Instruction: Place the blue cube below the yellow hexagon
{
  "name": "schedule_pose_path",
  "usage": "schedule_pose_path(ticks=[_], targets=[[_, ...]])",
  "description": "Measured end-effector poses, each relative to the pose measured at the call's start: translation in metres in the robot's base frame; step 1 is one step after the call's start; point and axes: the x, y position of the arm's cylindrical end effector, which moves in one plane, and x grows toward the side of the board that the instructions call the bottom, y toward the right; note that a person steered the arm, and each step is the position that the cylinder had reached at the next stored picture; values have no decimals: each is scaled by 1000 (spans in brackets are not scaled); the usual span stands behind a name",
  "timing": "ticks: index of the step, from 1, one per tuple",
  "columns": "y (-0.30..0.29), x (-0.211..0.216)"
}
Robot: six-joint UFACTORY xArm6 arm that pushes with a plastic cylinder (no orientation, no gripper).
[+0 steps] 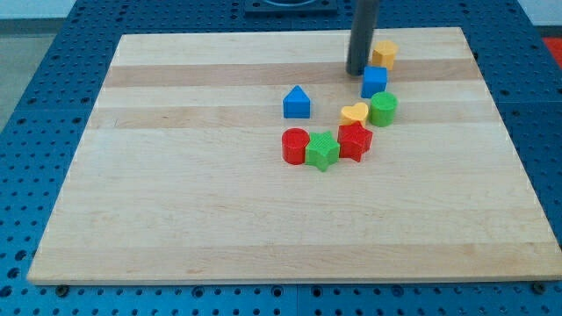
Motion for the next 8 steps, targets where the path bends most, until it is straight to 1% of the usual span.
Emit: schedule_pose_path(ticks=[1, 2, 4, 5, 7, 8], targets=[[0, -19], [22, -35], [69, -35], [71, -35], [81, -18], [76, -18]])
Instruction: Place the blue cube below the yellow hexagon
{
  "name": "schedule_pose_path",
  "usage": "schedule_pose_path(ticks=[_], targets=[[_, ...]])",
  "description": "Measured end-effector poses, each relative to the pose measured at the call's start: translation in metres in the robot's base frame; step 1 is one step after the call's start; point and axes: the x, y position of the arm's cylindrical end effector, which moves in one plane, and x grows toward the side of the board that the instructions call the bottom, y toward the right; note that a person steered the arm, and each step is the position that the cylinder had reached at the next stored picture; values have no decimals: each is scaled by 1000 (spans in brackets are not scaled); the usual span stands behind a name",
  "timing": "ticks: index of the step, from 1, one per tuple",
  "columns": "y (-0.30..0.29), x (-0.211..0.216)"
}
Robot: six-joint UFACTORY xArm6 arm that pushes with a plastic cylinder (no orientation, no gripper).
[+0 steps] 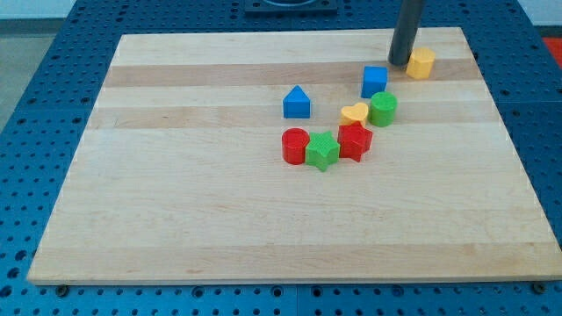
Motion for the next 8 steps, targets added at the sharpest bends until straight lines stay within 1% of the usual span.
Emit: schedule_pose_path(ticks=[1, 2, 3, 4, 5, 6, 7, 8], targets=[[-49, 0], [-91, 17], [-95, 51], [-63, 57], [-22, 53], [-2, 53], [-5, 59], [-5, 93]])
